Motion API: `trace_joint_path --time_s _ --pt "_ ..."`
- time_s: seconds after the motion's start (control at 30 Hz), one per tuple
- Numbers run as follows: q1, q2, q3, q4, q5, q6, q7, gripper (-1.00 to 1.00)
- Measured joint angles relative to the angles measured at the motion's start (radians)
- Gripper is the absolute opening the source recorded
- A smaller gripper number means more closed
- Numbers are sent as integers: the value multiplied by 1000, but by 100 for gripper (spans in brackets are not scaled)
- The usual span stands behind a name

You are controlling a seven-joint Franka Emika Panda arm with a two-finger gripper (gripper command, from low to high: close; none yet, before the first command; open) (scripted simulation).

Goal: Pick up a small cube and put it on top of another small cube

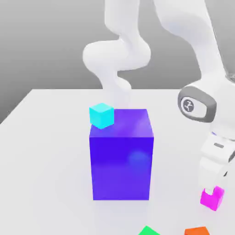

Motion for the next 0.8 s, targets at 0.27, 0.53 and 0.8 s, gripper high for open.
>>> trace_joint_path --time_s 0.27,0.53,0.8 --pt "34 63 -40 14 -34 49 26 -100" --pt "-91 -119 32 10 99 -129 -95 -100" --pt "-315 -105 -91 188 199 -281 -263 -100"
